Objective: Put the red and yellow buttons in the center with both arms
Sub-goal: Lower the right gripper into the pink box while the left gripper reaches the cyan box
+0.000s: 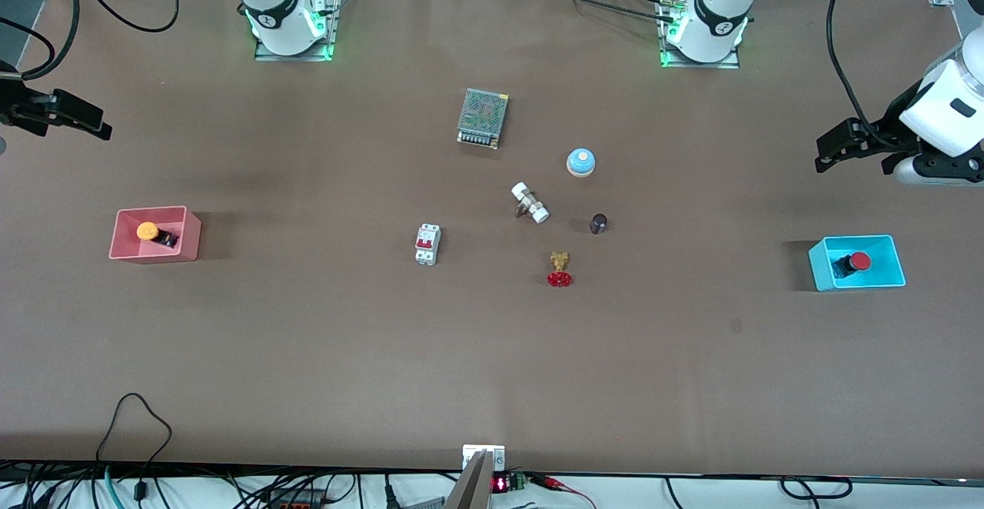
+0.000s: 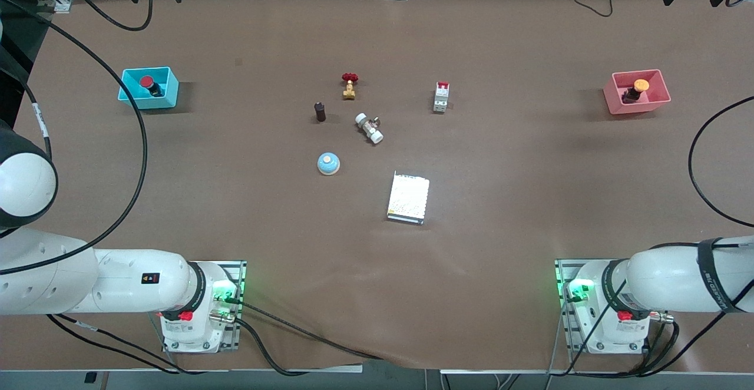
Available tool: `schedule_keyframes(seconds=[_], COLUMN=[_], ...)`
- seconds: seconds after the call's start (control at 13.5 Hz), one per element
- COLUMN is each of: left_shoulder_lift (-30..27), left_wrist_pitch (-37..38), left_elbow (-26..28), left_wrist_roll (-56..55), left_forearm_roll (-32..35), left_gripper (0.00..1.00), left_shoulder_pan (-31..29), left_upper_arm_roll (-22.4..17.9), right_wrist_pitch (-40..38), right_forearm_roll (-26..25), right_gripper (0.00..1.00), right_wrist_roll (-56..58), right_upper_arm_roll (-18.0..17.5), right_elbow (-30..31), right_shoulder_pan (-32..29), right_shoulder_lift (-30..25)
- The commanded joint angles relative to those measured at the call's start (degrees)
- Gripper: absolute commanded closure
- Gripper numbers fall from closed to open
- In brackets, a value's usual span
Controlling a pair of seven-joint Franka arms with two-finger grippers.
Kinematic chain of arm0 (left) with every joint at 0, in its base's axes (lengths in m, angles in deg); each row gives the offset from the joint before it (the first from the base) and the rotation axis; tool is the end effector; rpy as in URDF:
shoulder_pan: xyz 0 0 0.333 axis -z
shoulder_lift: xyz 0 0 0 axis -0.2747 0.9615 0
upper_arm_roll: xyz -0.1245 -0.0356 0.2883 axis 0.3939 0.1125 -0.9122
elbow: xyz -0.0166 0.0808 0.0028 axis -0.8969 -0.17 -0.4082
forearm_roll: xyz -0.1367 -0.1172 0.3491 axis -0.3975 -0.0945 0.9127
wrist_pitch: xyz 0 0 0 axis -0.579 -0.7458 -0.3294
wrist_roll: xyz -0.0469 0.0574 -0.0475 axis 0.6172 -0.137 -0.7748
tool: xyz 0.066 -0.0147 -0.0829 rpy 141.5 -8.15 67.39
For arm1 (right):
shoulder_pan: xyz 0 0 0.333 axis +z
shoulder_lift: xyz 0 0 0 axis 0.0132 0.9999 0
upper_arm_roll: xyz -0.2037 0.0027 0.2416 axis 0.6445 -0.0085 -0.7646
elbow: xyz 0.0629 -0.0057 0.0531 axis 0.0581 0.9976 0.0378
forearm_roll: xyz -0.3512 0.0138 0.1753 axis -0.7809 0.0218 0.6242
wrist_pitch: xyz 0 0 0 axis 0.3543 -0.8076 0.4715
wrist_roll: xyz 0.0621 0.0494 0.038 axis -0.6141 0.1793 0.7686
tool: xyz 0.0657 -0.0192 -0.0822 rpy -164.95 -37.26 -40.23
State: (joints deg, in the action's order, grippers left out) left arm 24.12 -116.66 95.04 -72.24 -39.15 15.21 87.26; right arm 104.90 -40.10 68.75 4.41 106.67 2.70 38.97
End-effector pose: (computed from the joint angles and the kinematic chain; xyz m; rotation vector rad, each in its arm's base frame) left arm 0.5617 -0.0133 0.5848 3.1333 -0.0147 0.0167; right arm 0.5407 -0.0564 0.5902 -3.1321 0.0928 0.1349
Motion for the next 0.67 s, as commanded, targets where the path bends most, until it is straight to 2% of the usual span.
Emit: schedule_keyframes(seconds=[0.0,0.3,0.59], left_shoulder_lift=[-0.11,-0.11,0.24], left_wrist_pitch=[0.66,0.66,1.80], left_elbow=[-0.21,-0.21,-0.21], left_wrist_roll=[0.78,0.60,0.51], left_forearm_roll=[0.90,0.90,0.47], left_gripper=[0.00,0.00,0.00], left_shoulder_pan=[0.39,0.39,-0.14], left_upper_arm_roll=[-0.61,-0.61,-0.61], right_wrist_pitch=[-0.37,0.16,5.15], right_forearm_roll=[-0.50,-1.64,-4.80], right_gripper=[0.00,0.00,0.00], right_wrist_roll=[-0.75,-0.75,-0.75], right_upper_arm_roll=[0.23,0.14,0.32], right_elbow=[1.27,1.27,1.27], right_shoulder_pan=[0.52,0.52,-0.09], right_shoulder_lift=[-1.65,-1.13,4.92])
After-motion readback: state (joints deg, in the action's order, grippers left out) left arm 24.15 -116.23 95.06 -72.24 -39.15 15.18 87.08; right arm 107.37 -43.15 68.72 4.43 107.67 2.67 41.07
